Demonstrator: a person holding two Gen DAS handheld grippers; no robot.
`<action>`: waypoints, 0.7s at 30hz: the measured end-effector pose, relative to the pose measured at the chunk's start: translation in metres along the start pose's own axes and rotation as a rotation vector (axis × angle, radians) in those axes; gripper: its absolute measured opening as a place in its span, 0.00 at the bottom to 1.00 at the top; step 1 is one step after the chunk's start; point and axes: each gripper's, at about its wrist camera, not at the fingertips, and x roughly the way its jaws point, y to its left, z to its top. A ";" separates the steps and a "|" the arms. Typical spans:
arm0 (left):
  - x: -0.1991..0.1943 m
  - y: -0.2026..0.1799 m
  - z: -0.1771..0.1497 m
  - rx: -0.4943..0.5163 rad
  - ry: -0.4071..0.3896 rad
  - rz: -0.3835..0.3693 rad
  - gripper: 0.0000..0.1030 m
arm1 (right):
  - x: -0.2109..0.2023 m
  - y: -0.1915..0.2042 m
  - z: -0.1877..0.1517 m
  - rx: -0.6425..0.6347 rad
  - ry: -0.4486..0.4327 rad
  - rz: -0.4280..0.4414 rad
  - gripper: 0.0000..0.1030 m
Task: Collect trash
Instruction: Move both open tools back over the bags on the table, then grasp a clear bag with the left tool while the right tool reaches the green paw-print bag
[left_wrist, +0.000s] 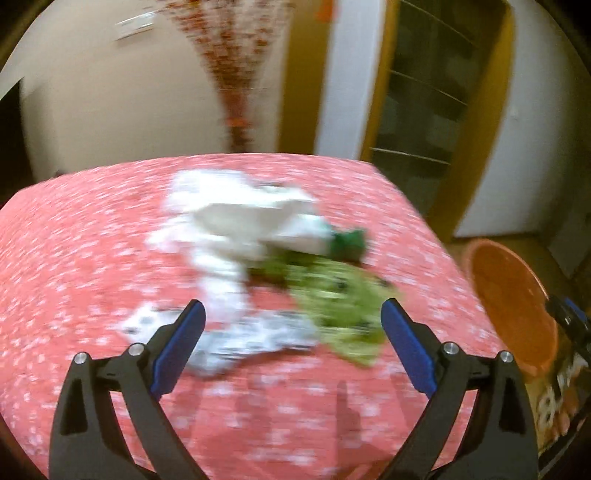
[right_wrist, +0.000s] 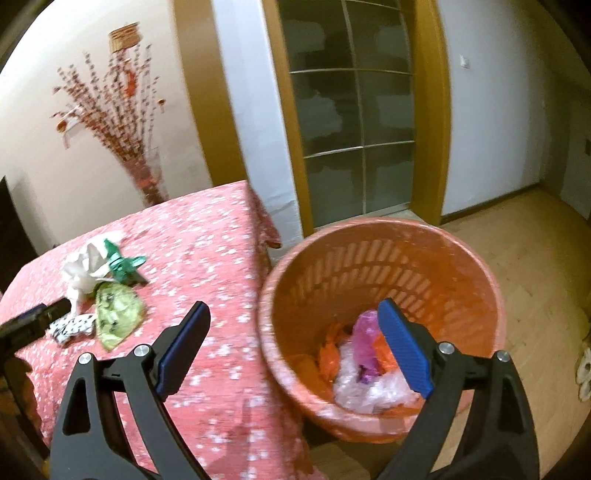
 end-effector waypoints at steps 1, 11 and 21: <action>0.000 0.011 0.002 -0.025 0.000 0.016 0.91 | 0.000 0.005 0.000 -0.009 0.002 0.009 0.89; 0.029 0.056 0.021 -0.095 0.056 0.066 0.73 | 0.007 0.046 -0.004 -0.092 0.024 0.054 0.89; 0.071 0.057 0.029 -0.104 0.138 0.043 0.55 | 0.014 0.059 -0.005 -0.127 0.047 0.061 0.89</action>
